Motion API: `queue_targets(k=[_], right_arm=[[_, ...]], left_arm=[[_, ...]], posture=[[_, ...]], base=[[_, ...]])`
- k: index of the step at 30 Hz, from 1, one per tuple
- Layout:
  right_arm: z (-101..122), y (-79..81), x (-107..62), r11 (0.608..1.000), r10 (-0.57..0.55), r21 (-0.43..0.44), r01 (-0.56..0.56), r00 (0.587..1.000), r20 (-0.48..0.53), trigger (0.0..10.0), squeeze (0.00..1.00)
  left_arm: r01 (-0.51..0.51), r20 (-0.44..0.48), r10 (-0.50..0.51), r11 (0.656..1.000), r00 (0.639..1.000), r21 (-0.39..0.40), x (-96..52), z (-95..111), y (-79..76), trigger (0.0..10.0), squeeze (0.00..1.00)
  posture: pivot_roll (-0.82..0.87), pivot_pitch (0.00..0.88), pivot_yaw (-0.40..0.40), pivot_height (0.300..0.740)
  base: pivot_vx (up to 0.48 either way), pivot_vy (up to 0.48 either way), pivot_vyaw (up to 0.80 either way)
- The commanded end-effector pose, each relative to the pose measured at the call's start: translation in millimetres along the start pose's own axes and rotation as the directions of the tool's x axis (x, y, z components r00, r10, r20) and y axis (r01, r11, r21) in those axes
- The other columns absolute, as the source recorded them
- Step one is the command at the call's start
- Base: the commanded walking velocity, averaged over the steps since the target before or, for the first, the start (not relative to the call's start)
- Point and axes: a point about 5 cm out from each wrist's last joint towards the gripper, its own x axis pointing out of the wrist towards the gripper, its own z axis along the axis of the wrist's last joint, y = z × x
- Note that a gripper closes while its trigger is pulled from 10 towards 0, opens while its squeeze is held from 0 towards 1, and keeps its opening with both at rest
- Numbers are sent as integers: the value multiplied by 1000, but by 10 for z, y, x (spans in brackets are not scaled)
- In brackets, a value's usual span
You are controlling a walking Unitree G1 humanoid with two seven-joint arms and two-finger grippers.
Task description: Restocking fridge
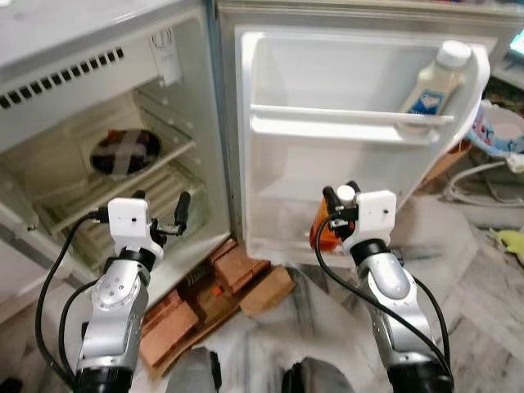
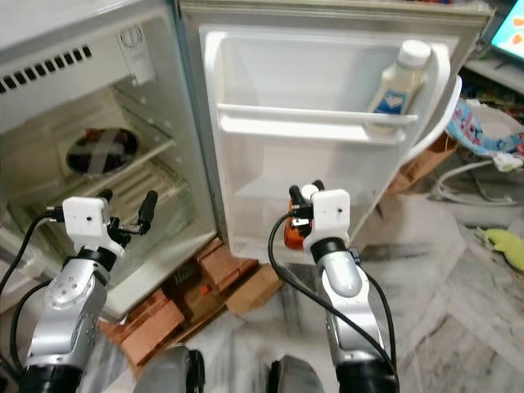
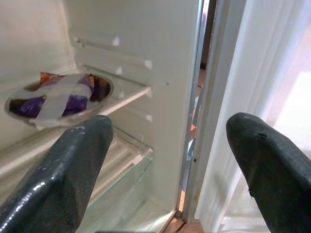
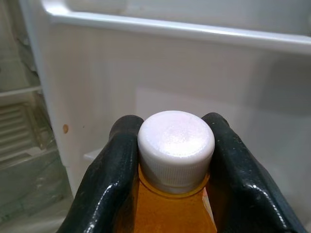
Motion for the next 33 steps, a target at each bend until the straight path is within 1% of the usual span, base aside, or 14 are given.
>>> queue_targets(k=[1,5,23,33], right_arm=[[52,-4,16,1000,3,0,-3,1000,27,10000,0],[53,-21,18,1000,-3,-6,3,1000,24,10000,0],[51,-1,14,1000,6,9,-6,1000,30,10000,0],[55,11,22,1000,12,8,-12,999,33,10000,0]], left_arm=[[-8,-17,8,1000,1000,3,-5,-32,-2,10000,0],[-6,-8,6,1000,1000,6,8,-20,-28,10000,0],[14,6,-14,1000,1000,9,58,16,-45,10000,0],[27,15,-27,1000,1000,9,80,27,-72,10000,0]], posture=[[-23,91,-23,641],[-24,93,-23,641],[-28,102,-15,641],[-29,103,-15,641]], base=[[0,0,0],[0,0,0],[0,0,0],[313,0,0]])
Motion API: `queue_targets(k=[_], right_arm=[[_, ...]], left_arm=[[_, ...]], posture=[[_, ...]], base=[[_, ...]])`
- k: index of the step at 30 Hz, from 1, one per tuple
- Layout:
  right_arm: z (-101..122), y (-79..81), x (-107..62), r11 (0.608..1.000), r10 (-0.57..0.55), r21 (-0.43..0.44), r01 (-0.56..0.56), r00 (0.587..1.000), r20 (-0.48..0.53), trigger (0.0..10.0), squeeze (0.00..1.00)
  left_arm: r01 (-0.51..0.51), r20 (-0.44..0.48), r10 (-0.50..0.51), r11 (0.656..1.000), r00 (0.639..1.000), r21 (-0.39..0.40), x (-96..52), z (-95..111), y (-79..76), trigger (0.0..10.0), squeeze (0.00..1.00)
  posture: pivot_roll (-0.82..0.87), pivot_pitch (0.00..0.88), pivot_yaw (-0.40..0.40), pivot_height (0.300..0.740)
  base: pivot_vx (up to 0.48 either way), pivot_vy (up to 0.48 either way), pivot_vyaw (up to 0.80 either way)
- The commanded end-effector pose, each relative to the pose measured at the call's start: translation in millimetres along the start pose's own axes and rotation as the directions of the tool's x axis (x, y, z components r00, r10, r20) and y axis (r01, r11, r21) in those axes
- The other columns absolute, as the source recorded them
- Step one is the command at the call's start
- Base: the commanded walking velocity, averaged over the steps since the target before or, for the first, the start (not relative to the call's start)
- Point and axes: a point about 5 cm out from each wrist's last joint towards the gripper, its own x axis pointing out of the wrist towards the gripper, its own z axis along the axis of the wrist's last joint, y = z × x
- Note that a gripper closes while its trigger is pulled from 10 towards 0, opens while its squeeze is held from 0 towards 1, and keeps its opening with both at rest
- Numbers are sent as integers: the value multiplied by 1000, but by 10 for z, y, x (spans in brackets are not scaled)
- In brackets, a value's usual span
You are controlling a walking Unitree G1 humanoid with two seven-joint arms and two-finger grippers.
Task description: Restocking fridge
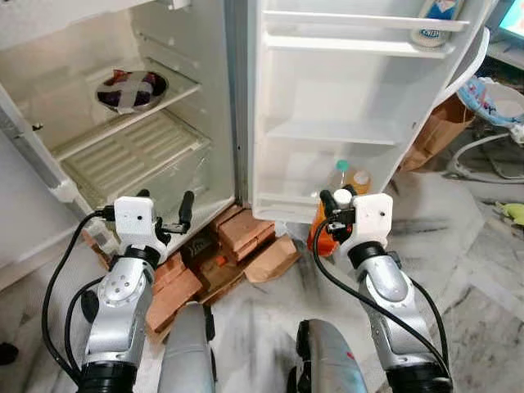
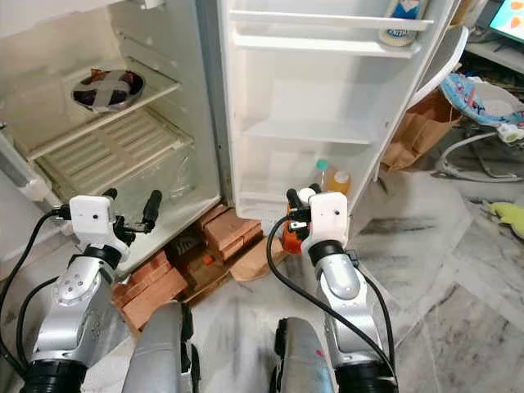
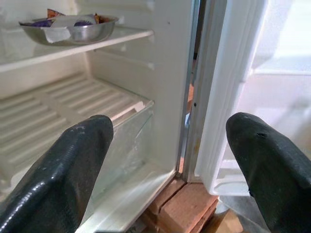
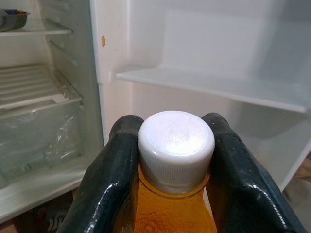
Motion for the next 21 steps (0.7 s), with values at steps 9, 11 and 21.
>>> queue_targets(k=[9,11,21], right_arm=[[126,-8,55,1000,3,-3,-2,998,62,10000,0],[128,-8,56,1000,2,-4,-1,998,62,10000,0],[126,-4,62,1000,1,-4,0,998,63,10000,0]], left_arm=[[18,15,-18,1000,1000,10,31,33,-21,10000,0],[21,17,-21,1000,1000,9,36,35,-28,10000,0],[27,13,-27,1000,1000,2,30,24,-55,10000,0]], posture=[[-29,104,-11,641],[-29,104,-11,641],[-30,104,-9,641]], base=[[340,0,0],[347,0,0],[336,0,0]])
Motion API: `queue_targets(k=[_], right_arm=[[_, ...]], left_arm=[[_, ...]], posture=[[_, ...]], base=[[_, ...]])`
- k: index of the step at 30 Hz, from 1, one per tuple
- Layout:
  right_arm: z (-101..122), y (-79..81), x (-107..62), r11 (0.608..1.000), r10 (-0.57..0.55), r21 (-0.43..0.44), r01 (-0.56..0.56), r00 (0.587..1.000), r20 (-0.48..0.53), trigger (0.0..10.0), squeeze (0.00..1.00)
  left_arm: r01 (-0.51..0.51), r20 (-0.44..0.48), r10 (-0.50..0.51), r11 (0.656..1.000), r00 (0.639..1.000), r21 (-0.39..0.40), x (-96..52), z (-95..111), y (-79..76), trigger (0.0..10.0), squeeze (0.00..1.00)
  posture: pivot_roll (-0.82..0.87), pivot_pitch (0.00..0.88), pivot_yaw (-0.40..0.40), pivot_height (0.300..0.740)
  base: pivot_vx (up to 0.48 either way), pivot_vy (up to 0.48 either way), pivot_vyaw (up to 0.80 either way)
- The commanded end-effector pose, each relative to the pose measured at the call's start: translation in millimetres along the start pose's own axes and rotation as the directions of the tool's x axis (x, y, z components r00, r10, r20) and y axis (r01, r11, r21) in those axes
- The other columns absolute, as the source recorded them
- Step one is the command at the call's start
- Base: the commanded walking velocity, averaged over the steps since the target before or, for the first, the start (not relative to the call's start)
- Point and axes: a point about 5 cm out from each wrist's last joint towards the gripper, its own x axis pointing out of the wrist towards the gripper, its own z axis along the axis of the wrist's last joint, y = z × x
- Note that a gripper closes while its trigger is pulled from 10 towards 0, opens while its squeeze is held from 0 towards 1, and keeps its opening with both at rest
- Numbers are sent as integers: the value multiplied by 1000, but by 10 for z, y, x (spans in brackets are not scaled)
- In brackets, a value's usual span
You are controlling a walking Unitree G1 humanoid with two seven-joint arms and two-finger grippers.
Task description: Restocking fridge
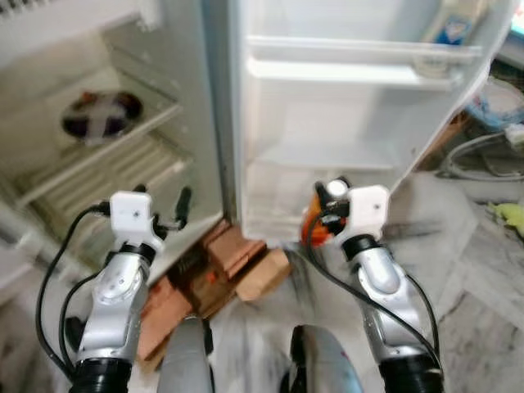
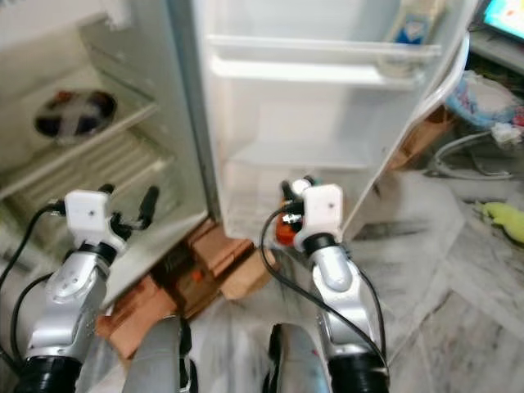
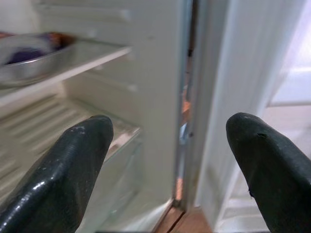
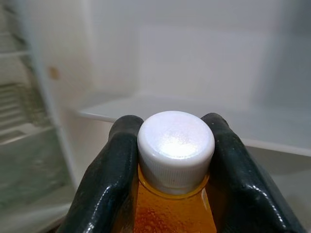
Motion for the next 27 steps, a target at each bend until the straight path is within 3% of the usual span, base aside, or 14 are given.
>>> queue_targets(k=[1,15,27], right_arm=[[35,-111,-23,999,-34,-13,34,999,19,10000,0],[18,-113,-19,1000,-28,-14,28,1000,12,10000,0],[-55,-16,-35,999,40,29,-39,999,-22,10000,0]], left_arm=[[19,-5,-19,1000,1000,-8,-3,-15,-67,10000,0],[22,-8,-22,1000,1000,-15,-2,-16,-69,10000,0],[-30,-75,32,999,997,38,-218,-139,138,10000,0]], posture=[[-30,104,-9,641],[-32,103,-12,641],[-10,115,-6,641]], base=[[341,0,0],[377,0,0],[0,0,0]])
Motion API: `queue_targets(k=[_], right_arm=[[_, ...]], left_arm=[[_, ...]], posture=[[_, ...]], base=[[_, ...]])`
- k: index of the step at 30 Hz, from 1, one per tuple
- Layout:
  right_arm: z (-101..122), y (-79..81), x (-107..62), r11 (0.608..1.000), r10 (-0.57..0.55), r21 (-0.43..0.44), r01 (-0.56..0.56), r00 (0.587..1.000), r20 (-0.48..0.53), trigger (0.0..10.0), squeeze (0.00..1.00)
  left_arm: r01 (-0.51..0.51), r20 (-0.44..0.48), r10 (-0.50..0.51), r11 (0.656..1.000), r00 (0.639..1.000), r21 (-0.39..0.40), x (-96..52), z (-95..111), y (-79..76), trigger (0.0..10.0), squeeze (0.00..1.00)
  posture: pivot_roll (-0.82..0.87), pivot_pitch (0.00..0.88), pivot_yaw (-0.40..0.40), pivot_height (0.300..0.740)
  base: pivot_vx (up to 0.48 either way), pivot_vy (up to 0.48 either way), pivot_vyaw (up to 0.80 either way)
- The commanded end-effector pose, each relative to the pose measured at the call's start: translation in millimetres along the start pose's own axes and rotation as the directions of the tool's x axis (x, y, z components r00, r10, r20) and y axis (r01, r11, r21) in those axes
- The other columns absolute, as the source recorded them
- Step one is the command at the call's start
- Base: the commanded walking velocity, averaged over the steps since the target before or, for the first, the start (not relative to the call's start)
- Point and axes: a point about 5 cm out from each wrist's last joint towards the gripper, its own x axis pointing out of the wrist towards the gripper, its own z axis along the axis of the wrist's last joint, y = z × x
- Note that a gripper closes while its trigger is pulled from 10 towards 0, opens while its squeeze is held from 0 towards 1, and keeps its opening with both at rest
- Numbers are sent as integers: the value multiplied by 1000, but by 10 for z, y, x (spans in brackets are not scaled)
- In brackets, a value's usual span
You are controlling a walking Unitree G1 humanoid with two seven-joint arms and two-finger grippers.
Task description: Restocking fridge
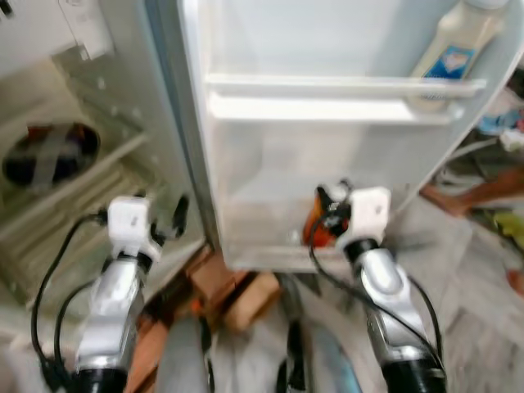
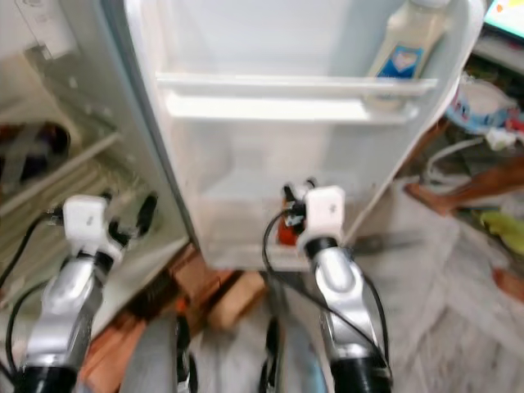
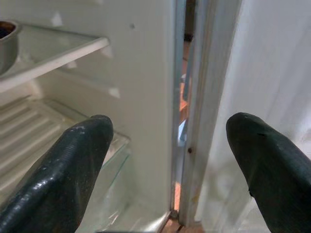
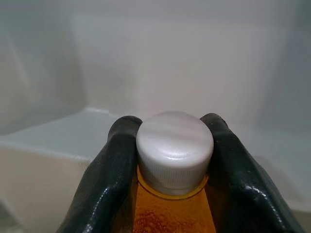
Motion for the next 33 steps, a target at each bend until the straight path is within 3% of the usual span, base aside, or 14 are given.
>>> queue_targets(k=[1,10,16,28,33], right_arm=[[-6,21,-9,1000,19,19,-19,1000,-2,10000,0],[-61,103,2,996,78,44,-77,997,-29,10000,0],[-76,123,23,993,109,58,-107,993,-35,10000,0],[-94,282,128,978,206,39,-205,978,-27,10000,0],[-49,349,244,968,248,-24,-248,969,-1,10000,0]], left_arm=[[-20,-27,20,1000,999,15,-84,-50,59,10000,0],[-59,-39,61,998,997,32,-125,-36,167,10000,0],[-65,-41,67,997,997,37,-167,-4,188,10000,0],[-61,-62,63,997,996,46,-203,6,192,10000,0],[-61,-73,65,997,995,54,-216,12,197,10000,0]], posture=[[-10,116,-6,641],[10,148,-14,641],[31,177,-8,616],[58,199,-6,601],[65,209,-2,596]], base=[[0,0,0],[0,0,0],[0,0,0],[0,0,0],[0,0,0]])
